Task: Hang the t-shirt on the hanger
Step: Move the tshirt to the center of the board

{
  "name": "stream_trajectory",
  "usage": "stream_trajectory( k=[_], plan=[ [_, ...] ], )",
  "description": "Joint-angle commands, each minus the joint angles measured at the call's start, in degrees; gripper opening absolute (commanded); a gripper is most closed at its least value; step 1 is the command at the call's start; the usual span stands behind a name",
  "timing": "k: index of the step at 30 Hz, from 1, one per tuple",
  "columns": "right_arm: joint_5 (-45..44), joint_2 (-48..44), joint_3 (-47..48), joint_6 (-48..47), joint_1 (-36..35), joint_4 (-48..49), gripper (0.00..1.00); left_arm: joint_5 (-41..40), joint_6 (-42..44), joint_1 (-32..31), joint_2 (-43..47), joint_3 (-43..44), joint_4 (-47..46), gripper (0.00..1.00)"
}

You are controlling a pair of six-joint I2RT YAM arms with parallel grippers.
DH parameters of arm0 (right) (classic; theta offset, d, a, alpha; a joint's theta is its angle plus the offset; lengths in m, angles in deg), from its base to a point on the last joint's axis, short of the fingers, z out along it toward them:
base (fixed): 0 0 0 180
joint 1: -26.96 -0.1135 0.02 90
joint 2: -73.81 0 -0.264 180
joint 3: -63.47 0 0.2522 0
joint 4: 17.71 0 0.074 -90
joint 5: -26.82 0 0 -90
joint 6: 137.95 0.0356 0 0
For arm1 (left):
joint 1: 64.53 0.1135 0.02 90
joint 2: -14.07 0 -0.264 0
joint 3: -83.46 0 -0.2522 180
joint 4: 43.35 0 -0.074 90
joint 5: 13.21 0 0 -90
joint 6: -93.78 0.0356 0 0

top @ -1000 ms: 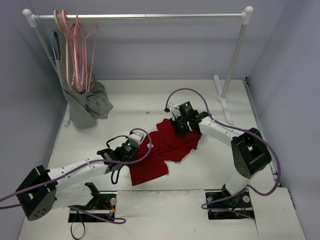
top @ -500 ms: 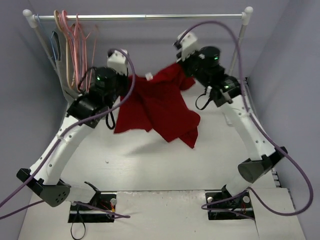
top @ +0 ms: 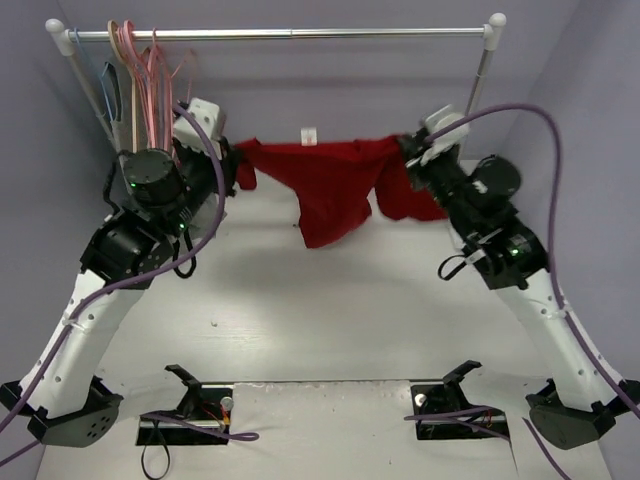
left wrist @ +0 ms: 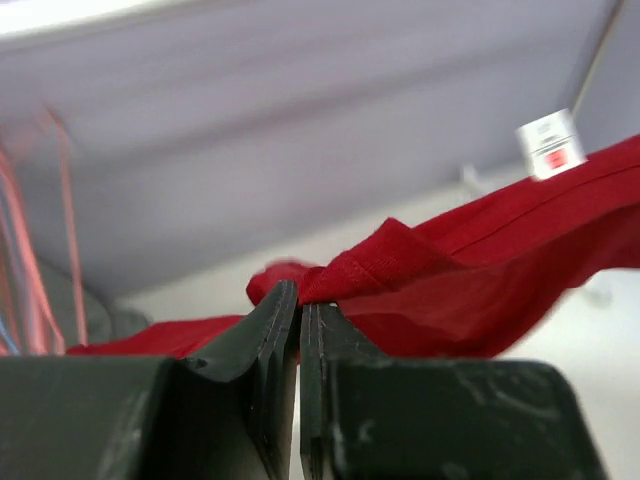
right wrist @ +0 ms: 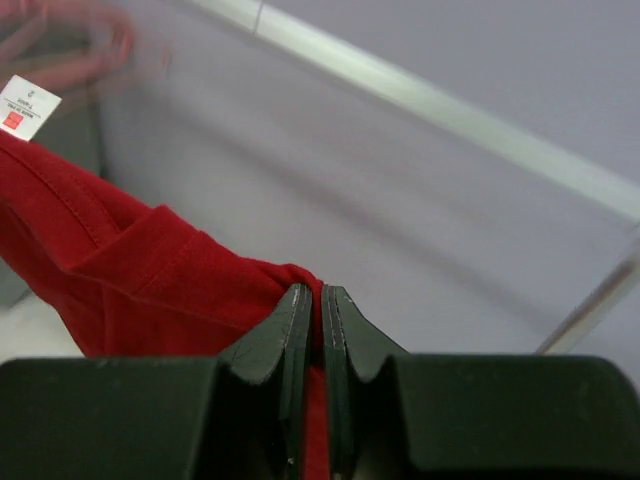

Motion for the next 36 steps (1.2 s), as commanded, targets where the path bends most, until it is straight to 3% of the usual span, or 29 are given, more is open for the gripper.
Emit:
stream_trajectory(
  k=[1, 5, 9, 16, 17, 18, 21, 22, 23, 26, 32, 36],
  plan=[
    [-0.75, -2.29, -11.24, 7.92, 0.2, -0.91, 0.0, 3.94, -4.82, -0.06, 2.13, -9.51, -0.91, 0.0],
    [2.58, -4.85, -27.85, 21.53, 0.03, -1.11, 0.0, 6.33, -12.04, -0.23, 6.35, -32.05, -4.85, 0.0],
    [3.21, -6.17, -43.14, 35.18, -0.85, 1.1, 0.0, 6.24, -20.64, -1.11, 7.67, -48.51, -10.75, 0.0],
    [3.13, -8.36, -47.66, 44.69, -3.93, -6.1, 0.01, 6.33, -29.72, -1.99, 13.27, -61.56, -8.67, 0.0],
    [2.51, -8.8, -47.75, 45.31, -4.89, -8.02, 0.03, 6.33, -29.98, -1.99, 14.25, -61.57, -7.34, 0.0],
    [1.72, -9.68, -47.75, 45.83, -5.25, -9.0, 0.05, 6.15, -29.72, -1.99, 15.05, -61.31, -6.11, 0.09],
    [0.14, -9.95, -47.31, 48.12, -5.43, -13.83, 0.15, 6.33, -28.15, -1.99, 16.55, -59.12, -1.62, 0.17],
    [-0.3, -9.77, -47.05, 48.56, -5.43, -14.8, 0.2, 7.81, -27.79, -2.08, 16.11, -58.41, 0.3, 0.27],
    [-0.57, -9.51, -46.35, 48.65, -5.43, -16.37, 0.33, 8.26, -27.44, -2.08, 15.76, -56.84, 1.19, 0.32],
    [-0.92, -8.54, -45.03, 48.13, -5.6, -17.53, 0.52, 11.24, -26.47, -2.08, 14.53, -54.55, 3.39, 0.44],
    [-2.33, -5.03, -40.9, 44.18, -5.6, -17.18, 0.55, 8.8, -26.65, -2.08, 14.09, -50.07, 7.52, 0.46],
    [-1.63, -2.66, -38.7, 42.33, -5.6, -15.6, 0.56, 0.2, -25.07, -2.08, 9.01, -36.91, 13.48, 0.46]
  ],
)
